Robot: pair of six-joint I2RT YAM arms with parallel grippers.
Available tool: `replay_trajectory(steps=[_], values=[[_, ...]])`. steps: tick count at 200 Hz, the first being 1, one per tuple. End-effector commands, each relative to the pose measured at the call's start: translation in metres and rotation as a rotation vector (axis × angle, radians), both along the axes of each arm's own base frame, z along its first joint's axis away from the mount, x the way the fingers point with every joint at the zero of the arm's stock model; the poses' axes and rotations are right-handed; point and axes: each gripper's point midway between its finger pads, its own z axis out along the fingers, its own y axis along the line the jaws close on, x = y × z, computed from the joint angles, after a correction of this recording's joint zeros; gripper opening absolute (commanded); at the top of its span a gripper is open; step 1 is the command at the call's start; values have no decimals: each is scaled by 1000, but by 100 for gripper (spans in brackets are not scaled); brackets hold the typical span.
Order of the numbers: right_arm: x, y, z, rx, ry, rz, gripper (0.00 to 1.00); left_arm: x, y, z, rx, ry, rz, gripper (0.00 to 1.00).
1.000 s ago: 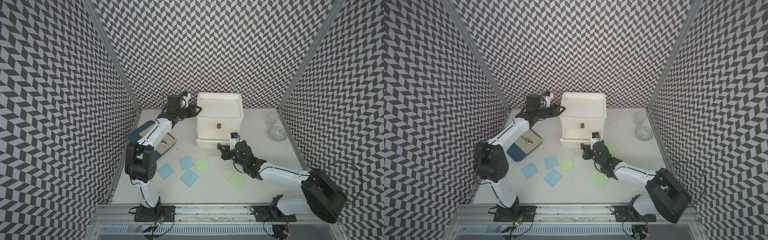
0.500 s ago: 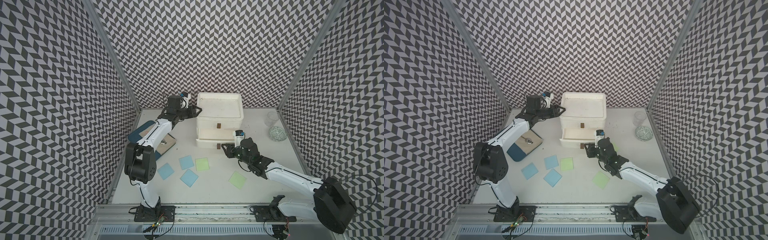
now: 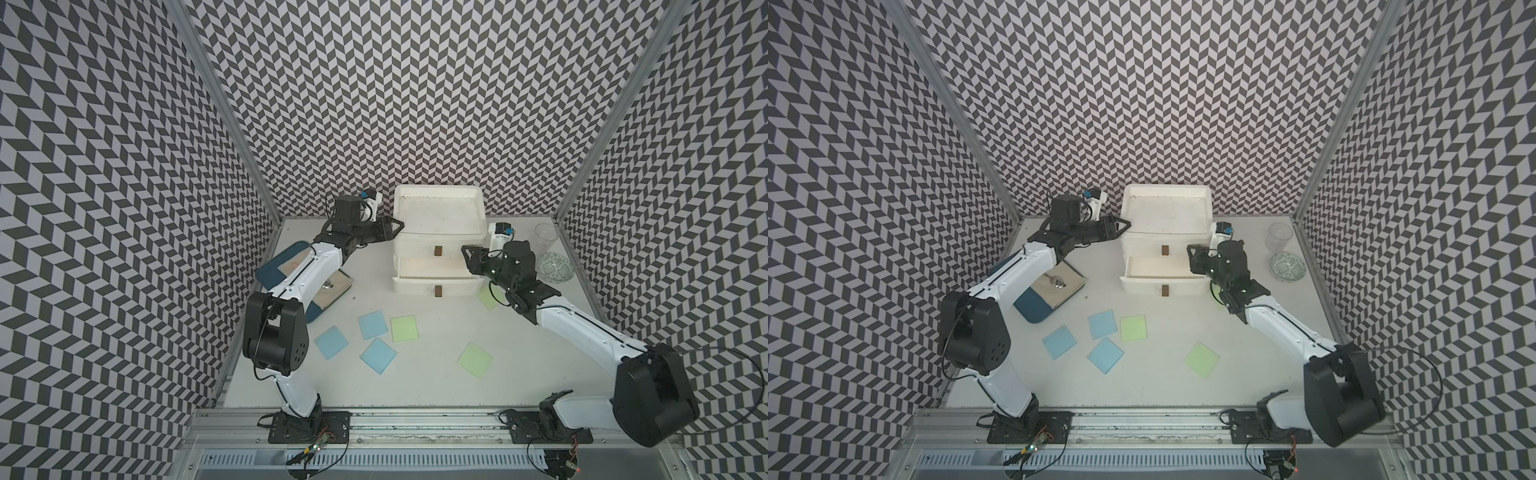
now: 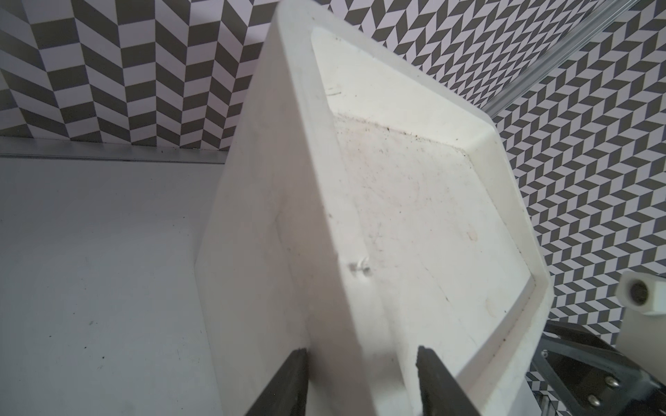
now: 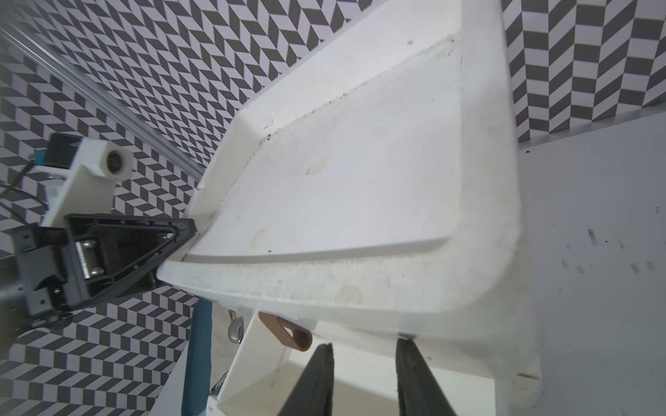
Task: Please put the sticky notes in the drawer by color
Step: Open the drawer in the storage box.
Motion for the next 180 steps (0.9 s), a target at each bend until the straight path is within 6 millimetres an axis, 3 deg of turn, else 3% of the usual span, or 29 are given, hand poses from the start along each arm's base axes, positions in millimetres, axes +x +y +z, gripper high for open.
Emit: replay_trajectory(steps=[1, 49, 75, 117, 140, 180], values=[[25, -1, 10, 3, -43, -3, 32, -17, -7, -5, 16, 26, -41, 51], [57, 10, 11, 5, -42, 26, 32, -21, -6, 10, 33, -55, -52, 51], [55, 15, 12, -20, -36, 70, 33, -26, -11, 17, 54, -100, -62, 52], [4, 9, 20, -102, -31, 102, 41, -22, -9, 9, 85, -78, -40, 52], [-36, 2, 6, -122, 11, 103, 47, -23, -8, 13, 83, -85, -31, 52], [-80, -67, -52, -170, 116, -154, 70, -28, 8, 38, 87, -166, 51, 53]])
